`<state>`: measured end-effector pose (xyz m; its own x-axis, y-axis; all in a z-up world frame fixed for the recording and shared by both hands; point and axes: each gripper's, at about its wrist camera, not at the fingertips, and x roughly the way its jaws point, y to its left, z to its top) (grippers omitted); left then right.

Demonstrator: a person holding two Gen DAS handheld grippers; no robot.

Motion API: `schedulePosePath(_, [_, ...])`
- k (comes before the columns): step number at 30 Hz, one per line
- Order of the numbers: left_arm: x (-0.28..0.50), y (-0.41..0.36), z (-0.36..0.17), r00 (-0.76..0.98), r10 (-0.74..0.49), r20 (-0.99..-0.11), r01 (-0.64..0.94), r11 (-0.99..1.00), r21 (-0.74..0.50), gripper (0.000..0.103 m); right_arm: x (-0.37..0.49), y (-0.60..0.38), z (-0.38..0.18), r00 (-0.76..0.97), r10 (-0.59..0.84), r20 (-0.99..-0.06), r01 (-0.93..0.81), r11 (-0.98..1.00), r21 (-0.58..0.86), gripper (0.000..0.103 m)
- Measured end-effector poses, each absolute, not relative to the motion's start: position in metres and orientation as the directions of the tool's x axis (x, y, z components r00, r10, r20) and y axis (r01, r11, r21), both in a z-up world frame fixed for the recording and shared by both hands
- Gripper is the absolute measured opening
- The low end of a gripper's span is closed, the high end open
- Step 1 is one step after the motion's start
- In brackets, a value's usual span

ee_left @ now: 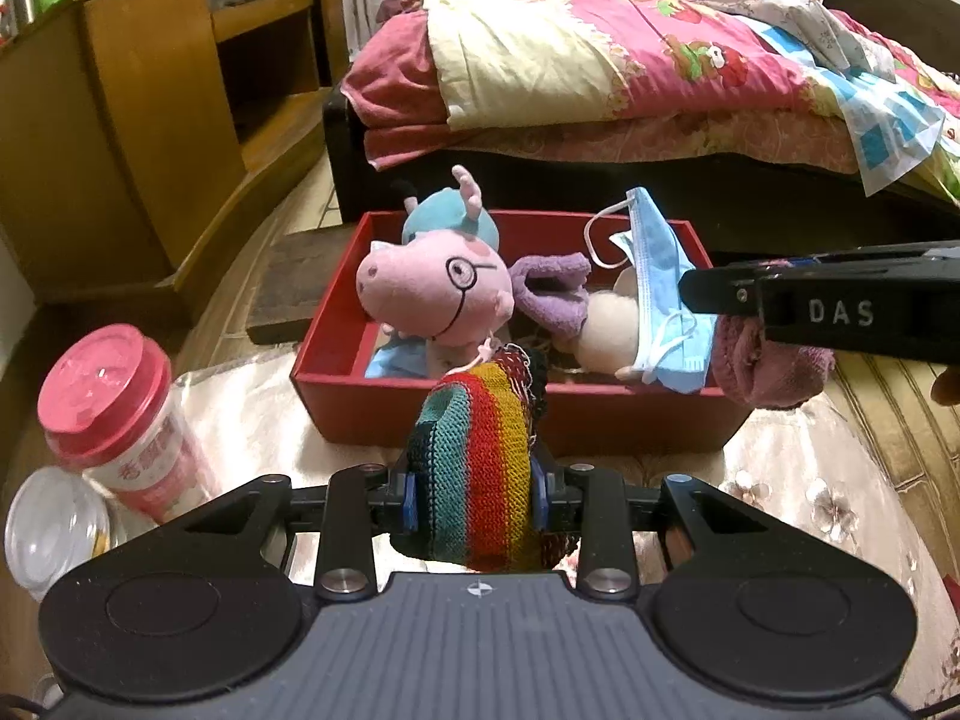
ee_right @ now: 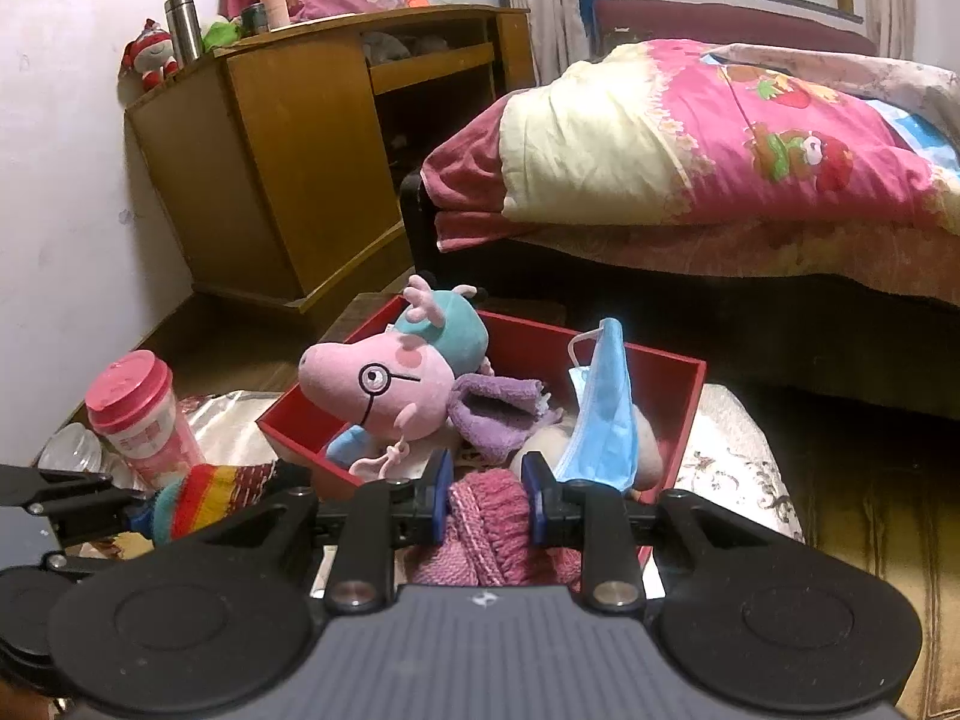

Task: Organize soft objects
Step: 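Carry the striped sock and pink knit item over the red box with both tools, then open both tools to drop the striped sock and pink item into the red box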

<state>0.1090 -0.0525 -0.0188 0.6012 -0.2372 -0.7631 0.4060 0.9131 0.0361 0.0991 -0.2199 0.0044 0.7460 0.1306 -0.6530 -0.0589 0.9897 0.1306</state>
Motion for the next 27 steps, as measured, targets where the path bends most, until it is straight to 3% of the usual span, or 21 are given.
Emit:
schedulePosePath(23, [0.208, -0.122, -0.042, 0.609, -0.235, -0.757, 0.417, 0.907, 0.054, 0.033, 0.182, -0.256, -0.026, 0.771, 0.084, -0.632, 0.002, 0.991, 0.134, 0.003])
schedulePosePath(27, [0.217, -0.136, -0.044, 0.624, -0.231, -0.746, 0.424, 0.903, 0.075, 0.040, 0.198, -0.262, -0.036, 0.766, 0.085, -0.637, 0.004, 0.990, 0.138, 0.004])
